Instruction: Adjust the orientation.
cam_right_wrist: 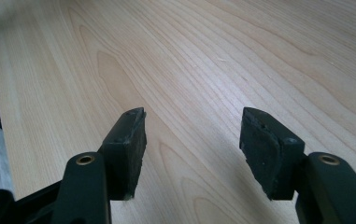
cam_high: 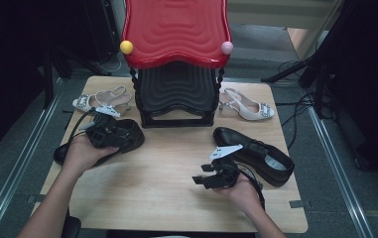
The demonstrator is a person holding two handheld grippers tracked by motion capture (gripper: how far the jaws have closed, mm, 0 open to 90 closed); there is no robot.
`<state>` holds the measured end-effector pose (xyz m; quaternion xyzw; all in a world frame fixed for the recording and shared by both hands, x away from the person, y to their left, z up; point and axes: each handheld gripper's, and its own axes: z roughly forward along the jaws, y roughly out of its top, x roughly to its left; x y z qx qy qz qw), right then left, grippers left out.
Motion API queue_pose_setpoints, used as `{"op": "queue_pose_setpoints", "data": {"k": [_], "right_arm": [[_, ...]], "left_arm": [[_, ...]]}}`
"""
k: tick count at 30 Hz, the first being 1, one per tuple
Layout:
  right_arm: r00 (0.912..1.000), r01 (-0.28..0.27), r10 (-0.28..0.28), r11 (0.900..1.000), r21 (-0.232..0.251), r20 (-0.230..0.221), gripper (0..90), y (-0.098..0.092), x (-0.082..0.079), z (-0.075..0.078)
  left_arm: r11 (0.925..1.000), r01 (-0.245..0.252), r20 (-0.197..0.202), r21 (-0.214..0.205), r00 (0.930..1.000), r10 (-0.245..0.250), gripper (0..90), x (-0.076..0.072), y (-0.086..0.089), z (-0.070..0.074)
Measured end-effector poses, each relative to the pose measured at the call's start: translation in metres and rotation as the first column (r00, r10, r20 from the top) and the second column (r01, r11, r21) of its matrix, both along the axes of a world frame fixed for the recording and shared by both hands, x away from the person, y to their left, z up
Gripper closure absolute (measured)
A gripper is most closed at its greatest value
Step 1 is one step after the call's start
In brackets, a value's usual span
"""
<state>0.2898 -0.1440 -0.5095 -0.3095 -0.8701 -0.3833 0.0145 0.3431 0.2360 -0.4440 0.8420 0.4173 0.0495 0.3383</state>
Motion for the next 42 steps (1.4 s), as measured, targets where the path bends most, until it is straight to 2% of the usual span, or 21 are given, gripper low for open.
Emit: {"op": "queue_pose_setpoints", "data": {"k": [1,2,3,4,6,7,8,12,14,15,16,17,18,21,22,29,36,38,40,42], "right_arm": [[1.0,0.0,0.0,1.0,0.0,0.0,42.2,0.0,0.0,0.0],[1.0,0.0,0.0,1.0,-0.002,0.0,42.1,0.0,0.0,0.0],[1.0,0.002,-0.002,1.0,-0.003,-0.001,42.1,0.0,0.0,0.0],[1.0,0.002,-0.002,1.0,-0.003,-0.001,42.1,0.0,0.0,0.0],[1.0,0.003,-0.003,1.0,-0.004,-0.002,42.2,-0.001,0.0,0.0],[1.0,0.006,-0.006,1.0,-0.001,-0.003,42.1,-0.001,0.0,0.0],[1.0,0.006,-0.006,1.0,-0.001,-0.003,42.1,-0.001,0.0,0.0],[0.9999,0.011,-0.011,0.9999,-0.005,-0.007,42.2,-0.002,0.001,0.0],[0.9999,0.01,-0.01,0.9999,-0.004,-0.006,42.2,-0.002,0.001,-0.001],[0.9999,0.012,-0.012,0.9999,-0.006,-0.007,42.1,-0.002,0.001,-0.001],[0.9999,0.012,-0.012,0.9999,-0.006,-0.007,42.1,-0.002,0.001,-0.001],[0.9999,0.012,-0.012,0.9999,-0.009,-0.007,42.1,-0.002,0.001,-0.001],[0.9999,0.012,-0.012,0.9999,-0.009,-0.007,42.1,-0.002,0.001,-0.001],[0.9998,0.015,-0.015,0.9998,-0.011,-0.009,42.1,-0.002,0.002,-0.002],[0.9998,0.016,-0.016,0.9998,-0.015,-0.013,42.1,-0.002,0.002,-0.002],[0.9997,0.018,-0.018,0.9997,-0.016,-0.015,42.1,-0.001,0.002,-0.003],[0.9997,0.022,-0.022,0.9997,-0.004,-0.014,42.1,-0.003,0.004,-0.002],[0.9996,0.025,-0.025,0.9997,-0.002,-0.015,42.2,-0.004,0.005,-0.002],[0.9995,0.027,-0.028,0.9996,-0.001,-0.018,42.3,-0.004,0.005,-0.002],[0.9995,0.026,-0.026,0.9997,0.004,-0.017,42.4,-0.004,0.004,-0.001]], "left_arm": [[0.9999,-0.01,-0.011,0.008,0.9999,0.01,42.5,0.003,0.0,-0.001],[0.9999,-0.013,-0.02,-0.003,0.9997,0.013,42.5,0.006,0.0,-0.002],[0.9993,-0.016,-0.031,-0.033,0.9994,0.015,42.8,0.013,0.001,-0.005],[0.9993,-0.016,-0.031,-0.033,0.9994,0.015,43.0,0.013,0.001,-0.005],[0.9979,-0.036,-0.06,-0.053,0.9976,0.033,43.3,0.02,0.003,-0.011],[0.9977,-0.049,-0.073,-0.047,0.9963,0.046,45.5,0.024,0.002,-0.012],[0.9983,-0.049,-0.069,-0.03,0.9965,0.047,47.6,0.027,0.002,-0.013],[0.9992,-0.041,-0.049,-0.007,0.998,0.04,51.9,0.037,-0.004,-0.014],[0.9991,-0.042,-0.074,0.005,0.9964,0.042,52.4,0.043,-0.008,-0.018],[0.999,-0.043,-0.074,0.015,0.9963,0.044,54.5,0.045,-0.01,-0.019],[0.9986,-0.044,-0.076,0.027,0.996,0.046,54.5,0.046,-0.012,-0.022],[0.9974,-0.042,-0.072,0.058,0.9963,0.046,57.8,0.048,-0.017,-0.026],[0.9974,-0.042,-0.072,0.058,0.9963,0.046,58.7,0.048,-0.017,-0.026],[0.9922,-0.037,-0.072,0.119,0.9964,0.046,60.6,0.051,-0.022,-0.034],[0.9914,-0.044,-0.075,0.123,0.9958,0.053,64.5,0.054,-0.022,-0.037],[0.9909,-0.059,-0.095,0.121,0.993,0.07,72.2,0.052,-0.022,-0.034],[0.9955,-0.073,-0.129,0.059,0.9883,0.08,77.2,0.046,-0.014,-0.024],[0.9948,-0.083,-0.127,0.06,0.9878,0.09,78.0,0.043,-0.013,-0.02],[0.9939,-0.078,-0.116,0.078,0.9895,0.086,78.5,0.038,-0.014,-0.014],[0.9948,-0.079,-0.111,0.065,0.9901,0.085,79.5,0.033,-0.012,-0.007]]}}
